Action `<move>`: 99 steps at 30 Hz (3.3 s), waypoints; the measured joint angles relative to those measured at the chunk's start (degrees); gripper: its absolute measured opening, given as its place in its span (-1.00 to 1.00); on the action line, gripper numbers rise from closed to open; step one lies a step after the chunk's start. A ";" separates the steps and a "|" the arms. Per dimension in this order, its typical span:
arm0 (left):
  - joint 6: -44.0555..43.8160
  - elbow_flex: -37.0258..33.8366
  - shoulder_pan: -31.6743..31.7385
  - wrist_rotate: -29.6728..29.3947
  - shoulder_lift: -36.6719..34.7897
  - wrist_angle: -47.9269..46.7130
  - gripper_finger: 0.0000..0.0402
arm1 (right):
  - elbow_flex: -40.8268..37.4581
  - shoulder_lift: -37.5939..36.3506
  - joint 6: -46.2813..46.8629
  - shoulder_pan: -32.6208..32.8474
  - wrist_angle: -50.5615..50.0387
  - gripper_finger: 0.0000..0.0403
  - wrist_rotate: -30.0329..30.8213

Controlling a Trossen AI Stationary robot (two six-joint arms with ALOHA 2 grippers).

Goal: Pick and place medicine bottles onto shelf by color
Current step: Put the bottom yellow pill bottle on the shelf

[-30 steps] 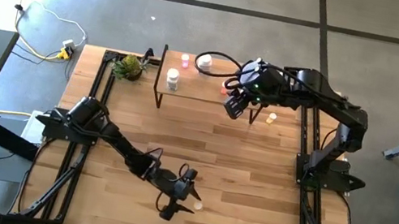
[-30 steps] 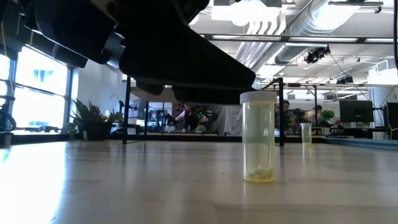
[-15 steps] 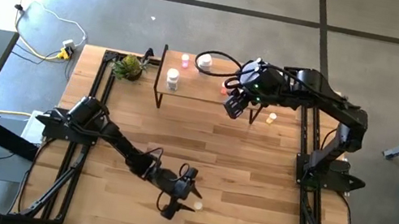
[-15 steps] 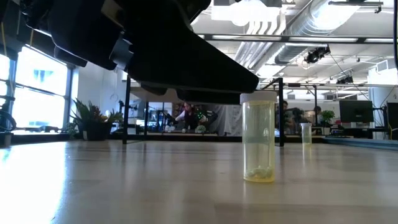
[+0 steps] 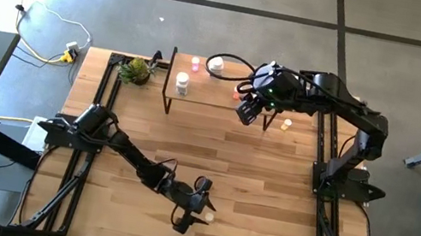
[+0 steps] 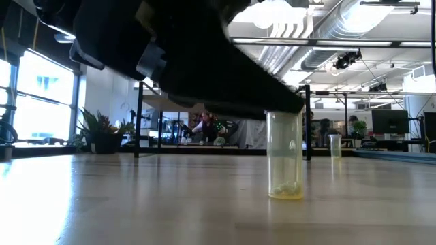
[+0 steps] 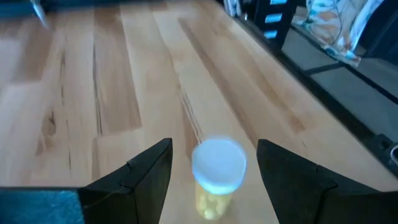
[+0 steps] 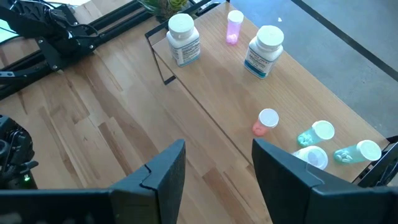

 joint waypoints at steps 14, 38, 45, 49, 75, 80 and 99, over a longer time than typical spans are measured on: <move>-3.30 -0.11 0.13 0.45 0.08 -1.47 -0.08 | 0.00 0.00 0.00 -0.02 0.00 -0.12 0.01; -4.85 -0.15 4.45 3.57 -2.63 -1.57 -0.46 | -0.04 -4.67 3.50 -0.13 -2.37 -0.12 5.34; -4.82 -0.24 10.33 3.61 -7.31 -1.59 -0.47 | -0.04 -8.76 2.74 -0.15 -3.43 -0.12 9.64; -3.41 -0.24 14.64 3.19 -11.12 -3.10 -0.47 | -0.04 -10.53 2.54 -0.15 -4.12 -0.12 12.48; -4.67 -0.77 33.34 -26.10 -29.58 -18.67 -0.47 | -0.02 -14.73 -5.54 -0.20 -4.76 -0.12 25.56; -8.14 -0.76 32.26 -34.24 -29.20 -22.10 -0.47 | -0.02 -14.73 -6.35 -0.20 -4.70 -0.12 25.91; -13.86 -0.64 33.96 -37.06 -26.91 -25.88 -0.47 | -0.02 -14.73 -6.53 -0.20 -4.54 -0.12 26.25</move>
